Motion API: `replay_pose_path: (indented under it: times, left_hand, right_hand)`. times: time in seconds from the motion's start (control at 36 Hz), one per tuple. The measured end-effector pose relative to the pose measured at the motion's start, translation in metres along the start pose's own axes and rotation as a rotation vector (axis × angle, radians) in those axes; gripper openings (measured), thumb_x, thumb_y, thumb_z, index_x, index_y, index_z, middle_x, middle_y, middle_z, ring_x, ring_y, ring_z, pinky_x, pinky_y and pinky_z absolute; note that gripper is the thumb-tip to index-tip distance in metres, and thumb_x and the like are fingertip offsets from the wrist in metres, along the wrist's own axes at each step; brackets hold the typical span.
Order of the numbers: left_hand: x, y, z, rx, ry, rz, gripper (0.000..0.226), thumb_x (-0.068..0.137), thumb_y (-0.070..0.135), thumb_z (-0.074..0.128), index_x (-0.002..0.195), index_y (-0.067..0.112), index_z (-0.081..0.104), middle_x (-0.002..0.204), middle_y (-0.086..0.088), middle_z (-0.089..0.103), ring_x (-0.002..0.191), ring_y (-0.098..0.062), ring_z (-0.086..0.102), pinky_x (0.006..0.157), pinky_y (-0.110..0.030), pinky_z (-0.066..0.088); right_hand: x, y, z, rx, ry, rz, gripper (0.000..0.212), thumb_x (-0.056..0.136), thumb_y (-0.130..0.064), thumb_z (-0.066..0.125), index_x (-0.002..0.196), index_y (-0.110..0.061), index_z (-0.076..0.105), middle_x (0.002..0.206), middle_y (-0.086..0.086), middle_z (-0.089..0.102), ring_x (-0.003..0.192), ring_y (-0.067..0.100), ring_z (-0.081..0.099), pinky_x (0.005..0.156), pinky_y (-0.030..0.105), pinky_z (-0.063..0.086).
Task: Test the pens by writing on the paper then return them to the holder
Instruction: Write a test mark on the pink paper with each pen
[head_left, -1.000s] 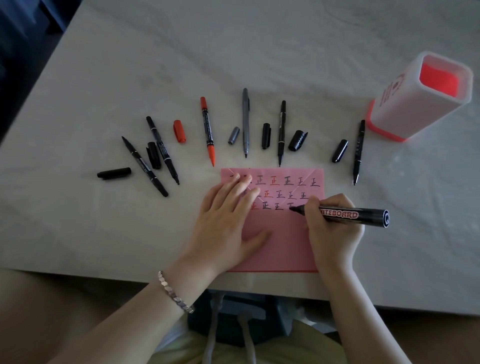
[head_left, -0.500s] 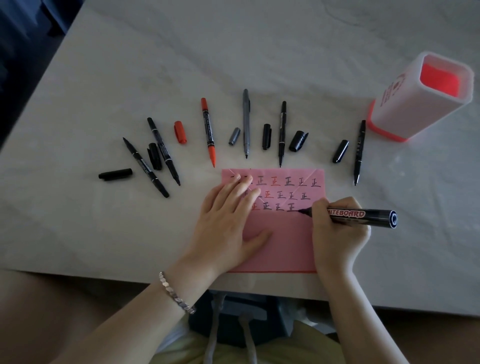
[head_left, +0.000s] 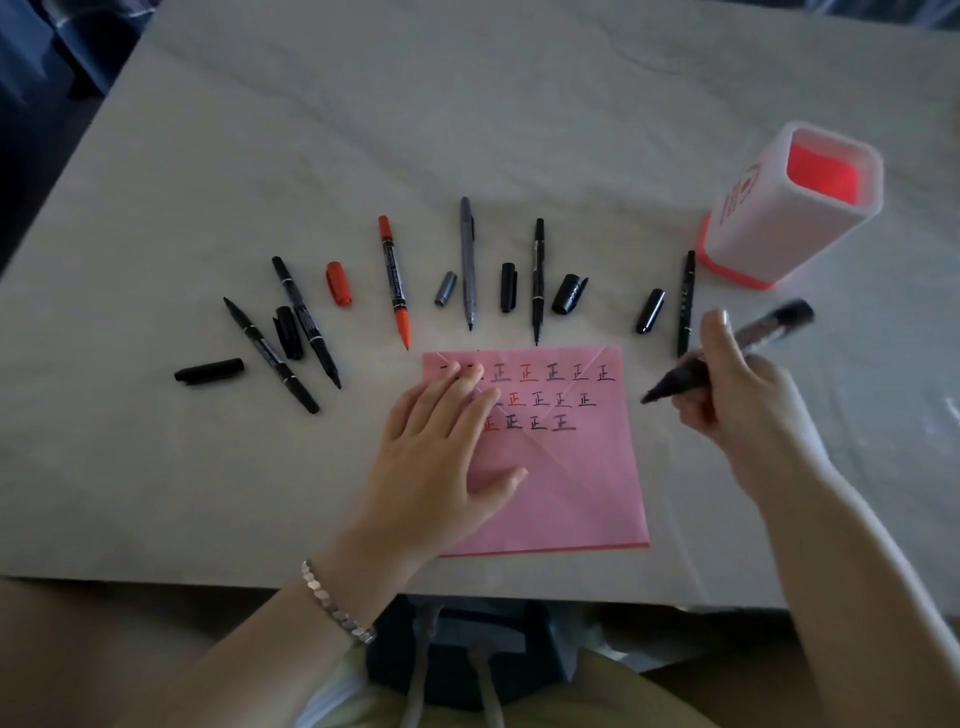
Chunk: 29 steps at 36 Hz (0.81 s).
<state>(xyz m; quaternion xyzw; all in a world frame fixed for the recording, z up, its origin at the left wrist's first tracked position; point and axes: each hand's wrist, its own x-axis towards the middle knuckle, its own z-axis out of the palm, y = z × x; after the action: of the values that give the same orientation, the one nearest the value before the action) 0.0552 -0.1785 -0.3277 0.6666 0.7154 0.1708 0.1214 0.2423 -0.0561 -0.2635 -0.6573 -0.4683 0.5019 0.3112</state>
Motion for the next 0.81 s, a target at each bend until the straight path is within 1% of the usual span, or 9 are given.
replay_pose_path:
  times: [0.08, 0.17, 0.22, 0.28, 0.39, 0.5, 0.61, 0.72, 0.81]
  left_hand:
    - [-0.001, 0.000, 0.001, -0.005, 0.028, 0.011, 0.067, 0.077, 0.057, 0.047, 0.125, 0.010, 0.052, 0.135, -0.008, 0.050, 0.129, -0.023, 0.041, 0.111, -0.035, 0.020]
    - [-0.001, -0.001, 0.002, -0.016, 0.035, 0.009, 0.067, 0.078, 0.057, 0.046, 0.125, 0.010, 0.052, 0.135, -0.008, 0.051, 0.129, -0.023, 0.042, 0.110, -0.036, 0.022]
    - [-0.001, -0.001, 0.002, -0.012, 0.019, 0.009, 0.068, 0.078, 0.058, 0.045, 0.127, 0.011, 0.050, 0.136, -0.007, 0.049, 0.130, -0.022, 0.040, 0.110, -0.037, 0.022]
    - [-0.002, -0.001, 0.001, -0.006, 0.001, 0.007, 0.068, 0.079, 0.059, 0.043, 0.128, 0.012, 0.049, 0.138, -0.007, 0.048, 0.132, -0.022, 0.038, 0.110, -0.037, 0.021]
    - [-0.001, 0.000, -0.001, -0.007, -0.018, 0.000, 0.068, 0.079, 0.060, 0.042, 0.128, 0.013, 0.048, 0.138, -0.006, 0.048, 0.132, -0.022, 0.038, 0.110, -0.036, 0.020]
    - [-0.002, 0.000, -0.002, 0.008, -0.028, -0.004, 0.068, 0.079, 0.060, 0.041, 0.128, 0.014, 0.047, 0.137, -0.005, 0.048, 0.131, -0.021, 0.039, 0.111, -0.036, 0.021]
    - [-0.001, -0.001, -0.002, -0.001, -0.038, -0.007, 0.067, 0.079, 0.060, 0.042, 0.129, 0.015, 0.046, 0.138, -0.004, 0.048, 0.132, -0.020, 0.038, 0.110, -0.036, 0.021]
    - [-0.001, -0.001, -0.001, 0.005, -0.024, 0.004, 0.066, 0.078, 0.059, 0.043, 0.127, 0.014, 0.048, 0.136, -0.005, 0.050, 0.130, -0.021, 0.040, 0.108, -0.036, 0.022]
    - [-0.001, -0.002, 0.000, 0.007, -0.012, 0.012, 0.066, 0.078, 0.059, 0.043, 0.126, 0.014, 0.049, 0.136, -0.005, 0.050, 0.130, -0.021, 0.041, 0.108, -0.036, 0.023]
  right_hand:
    - [0.017, -0.021, -0.004, -0.301, -0.062, -0.054, 0.048, 0.088, -0.048, 0.048, 0.056, -0.012, 0.055, 0.055, 0.005, 0.052, 0.045, 0.013, 0.045, 0.054, 0.024, 0.039]
    - [0.031, -0.035, 0.001, -0.520, -0.126, -0.176, 0.044, 0.085, -0.044, 0.054, 0.052, -0.015, 0.055, 0.056, 0.007, 0.054, 0.052, 0.022, 0.047, 0.050, 0.027, 0.037]
    - [0.038, -0.041, 0.008, -0.649, -0.128, -0.253, 0.041, 0.084, -0.042, 0.058, 0.057, -0.011, 0.059, 0.056, 0.009, 0.057, 0.054, 0.025, 0.051, 0.054, 0.029, 0.039]
    - [0.045, -0.045, 0.018, -0.749, -0.103, -0.328, 0.038, 0.084, -0.039, 0.058, 0.072, -0.003, 0.065, 0.063, 0.014, 0.062, 0.059, 0.029, 0.056, 0.060, 0.031, 0.044]
    - [0.059, -0.045, 0.039, -0.783, -0.067, -0.390, 0.036, 0.084, -0.036, 0.059, 0.092, -0.001, 0.063, 0.073, 0.019, 0.067, 0.070, 0.035, 0.064, 0.066, 0.036, 0.051]
    - [0.071, -0.040, 0.054, -0.777, -0.047, -0.361, 0.037, 0.085, -0.036, 0.059, 0.097, -0.002, 0.062, 0.078, 0.020, 0.066, 0.072, 0.037, 0.063, 0.066, 0.042, 0.055]
    - [0.074, -0.034, 0.058, -0.801, -0.028, -0.341, 0.035, 0.085, -0.036, 0.059, 0.080, -0.002, 0.061, 0.067, 0.014, 0.057, 0.066, 0.034, 0.056, 0.055, 0.031, 0.042]
    - [0.074, -0.032, 0.045, -0.707, -0.003, -0.328, 0.040, 0.084, -0.034, 0.060, 0.102, 0.001, 0.061, 0.088, 0.020, 0.068, 0.076, 0.034, 0.063, 0.068, 0.034, 0.051]
    - [0.071, -0.033, 0.022, -0.749, 0.071, -0.332, 0.033, 0.084, -0.031, 0.059, 0.110, -0.012, 0.061, 0.101, 0.013, 0.066, 0.080, 0.026, 0.056, 0.069, 0.026, 0.039]
